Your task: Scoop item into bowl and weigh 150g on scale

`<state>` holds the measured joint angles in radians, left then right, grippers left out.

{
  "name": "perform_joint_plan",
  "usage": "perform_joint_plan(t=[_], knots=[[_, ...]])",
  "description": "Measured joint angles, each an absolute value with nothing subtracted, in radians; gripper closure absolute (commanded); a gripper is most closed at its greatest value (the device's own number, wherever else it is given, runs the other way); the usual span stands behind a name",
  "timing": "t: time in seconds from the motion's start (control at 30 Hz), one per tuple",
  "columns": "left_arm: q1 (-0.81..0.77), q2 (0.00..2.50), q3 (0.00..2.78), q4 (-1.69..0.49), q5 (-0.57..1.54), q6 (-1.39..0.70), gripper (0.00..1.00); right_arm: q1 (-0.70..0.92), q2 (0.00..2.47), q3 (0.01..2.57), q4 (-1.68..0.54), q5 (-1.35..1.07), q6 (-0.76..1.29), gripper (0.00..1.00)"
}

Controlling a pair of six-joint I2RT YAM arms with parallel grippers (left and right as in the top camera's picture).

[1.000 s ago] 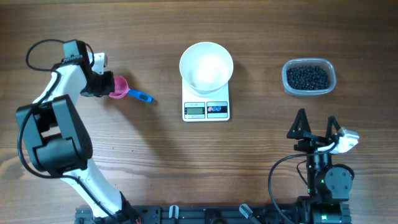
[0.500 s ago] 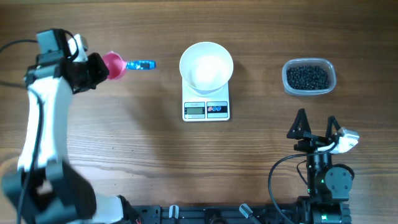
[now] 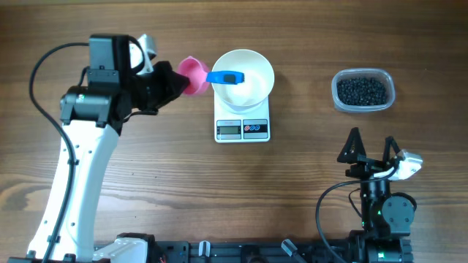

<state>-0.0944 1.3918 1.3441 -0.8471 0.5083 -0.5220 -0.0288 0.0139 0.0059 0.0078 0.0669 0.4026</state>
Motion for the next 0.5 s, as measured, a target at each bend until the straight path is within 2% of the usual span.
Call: perform_joint_plan(t=[0.1, 0.3, 0.5], knots=[[-0.105, 1.392, 1.344, -0.847, 0.512, -0.534, 0.96, -0.029, 0.014, 0.006, 0.006, 0.016, 0.584, 0.00], [-0.105, 1.392, 1.344, -0.847, 0.512, -0.543, 0.96, -0.029, 0.026, 0.006, 0.023, -0.244, 0.943, 0.00], [-0.105, 1.392, 1.344, -0.845, 0.512, -0.545, 0.96, -0.029, 0.063, 0.006, 0.030, -0.550, 0.994, 0.00]])
